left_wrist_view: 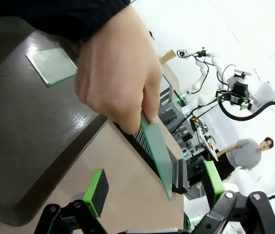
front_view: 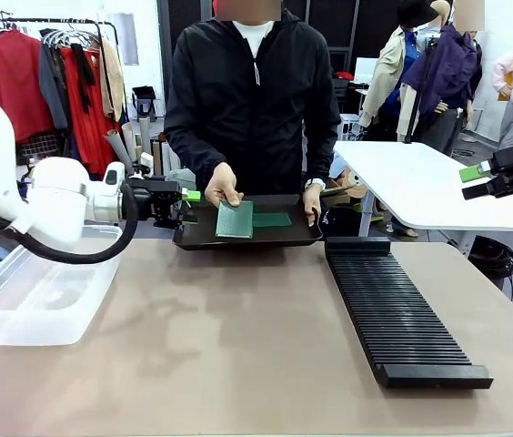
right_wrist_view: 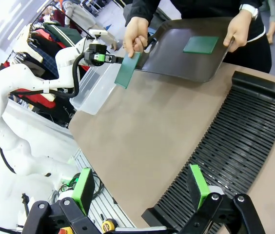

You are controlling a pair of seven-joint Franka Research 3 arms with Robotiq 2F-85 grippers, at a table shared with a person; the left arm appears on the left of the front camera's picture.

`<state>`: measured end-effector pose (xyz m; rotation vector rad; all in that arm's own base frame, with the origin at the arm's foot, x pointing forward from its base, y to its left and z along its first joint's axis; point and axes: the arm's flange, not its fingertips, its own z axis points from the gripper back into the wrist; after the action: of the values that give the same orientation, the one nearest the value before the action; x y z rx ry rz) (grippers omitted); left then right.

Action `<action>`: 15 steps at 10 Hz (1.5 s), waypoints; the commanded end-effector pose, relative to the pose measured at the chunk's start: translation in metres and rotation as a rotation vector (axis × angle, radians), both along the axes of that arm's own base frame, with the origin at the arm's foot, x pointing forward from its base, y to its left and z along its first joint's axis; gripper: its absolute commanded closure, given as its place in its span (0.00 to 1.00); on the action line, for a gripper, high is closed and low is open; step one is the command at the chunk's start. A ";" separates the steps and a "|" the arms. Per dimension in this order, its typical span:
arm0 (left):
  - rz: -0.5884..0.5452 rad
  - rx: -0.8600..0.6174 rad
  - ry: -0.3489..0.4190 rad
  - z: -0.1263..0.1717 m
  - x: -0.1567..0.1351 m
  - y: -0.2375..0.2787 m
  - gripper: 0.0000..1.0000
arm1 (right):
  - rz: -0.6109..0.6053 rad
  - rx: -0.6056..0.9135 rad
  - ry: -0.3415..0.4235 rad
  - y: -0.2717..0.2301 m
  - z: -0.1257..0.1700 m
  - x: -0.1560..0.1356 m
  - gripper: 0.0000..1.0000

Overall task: Sort PCBs into racks and boxes based on the side picked up.
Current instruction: Pick up the Blank PCB handed by the Human.

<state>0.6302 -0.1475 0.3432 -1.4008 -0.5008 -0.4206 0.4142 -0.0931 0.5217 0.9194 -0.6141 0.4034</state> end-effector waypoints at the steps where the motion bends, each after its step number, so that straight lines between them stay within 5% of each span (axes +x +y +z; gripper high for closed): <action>1: -0.024 -0.021 0.010 -0.005 0.007 -0.010 0.00 | 0.002 0.009 -0.008 0.001 0.001 -0.001 0.00; 13: -0.056 -0.014 0.054 -0.031 0.012 -0.062 0.00 | 0.002 0.009 -0.008 0.001 0.001 -0.001 0.00; 15: -0.057 -0.008 0.055 -0.032 0.011 -0.063 0.09 | 0.002 0.009 -0.008 0.001 0.001 -0.001 0.00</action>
<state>0.6376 -0.2067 0.3110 -1.4368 -0.4107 -0.4307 0.4142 -0.0931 0.5217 0.9193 -0.6139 0.4033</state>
